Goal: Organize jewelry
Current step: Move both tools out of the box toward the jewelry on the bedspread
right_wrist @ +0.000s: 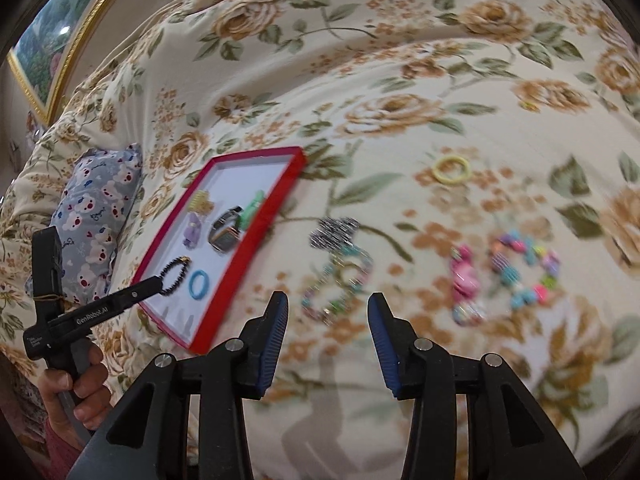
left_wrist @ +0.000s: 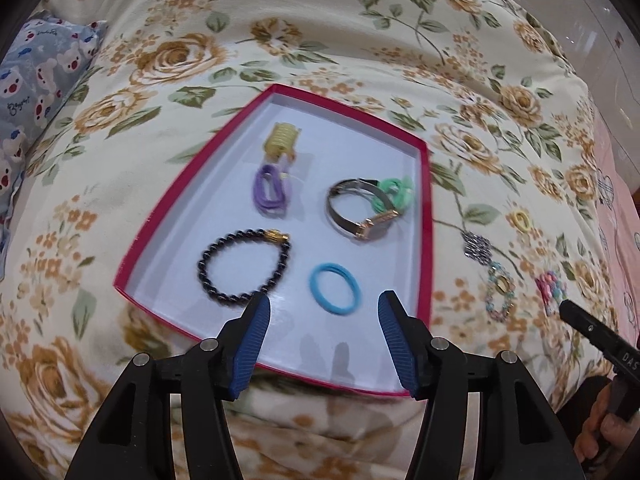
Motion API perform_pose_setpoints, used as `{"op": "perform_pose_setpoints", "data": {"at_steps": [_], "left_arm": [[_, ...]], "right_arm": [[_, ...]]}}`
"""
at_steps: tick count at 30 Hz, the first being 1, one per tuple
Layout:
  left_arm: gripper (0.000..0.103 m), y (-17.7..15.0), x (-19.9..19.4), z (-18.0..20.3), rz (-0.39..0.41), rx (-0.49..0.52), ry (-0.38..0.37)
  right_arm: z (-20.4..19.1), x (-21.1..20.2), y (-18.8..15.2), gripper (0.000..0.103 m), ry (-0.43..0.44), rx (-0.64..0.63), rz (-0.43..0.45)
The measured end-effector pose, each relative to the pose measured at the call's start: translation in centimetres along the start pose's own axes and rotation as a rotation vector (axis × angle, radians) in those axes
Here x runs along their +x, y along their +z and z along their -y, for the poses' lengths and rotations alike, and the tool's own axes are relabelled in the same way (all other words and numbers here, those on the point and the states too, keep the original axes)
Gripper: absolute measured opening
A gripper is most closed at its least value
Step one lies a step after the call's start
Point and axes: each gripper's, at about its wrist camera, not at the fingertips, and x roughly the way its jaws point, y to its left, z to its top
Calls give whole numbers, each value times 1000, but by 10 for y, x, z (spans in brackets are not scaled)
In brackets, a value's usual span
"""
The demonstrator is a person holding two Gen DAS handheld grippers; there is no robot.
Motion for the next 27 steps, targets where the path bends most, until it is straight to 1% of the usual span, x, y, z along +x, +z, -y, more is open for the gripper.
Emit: {"op": "perform_pose_setpoints", "data": {"at_steps": [6,13,19,27], "left_arm": [[56,-7,2,22,-19,49,-22],[56,-14,7,53,-41,130,-45],[56,-14,21,77,-58,192,-49],[55,-5,43,97,-72,236,-51]], "right_arm": [[18,-11,-14,43,-27,29,7],[36,-20,-18,43,-52,56,35],[51,-26,-18,43,-75,86,52],[55,-24,-10,43,-80,75,61]]}}
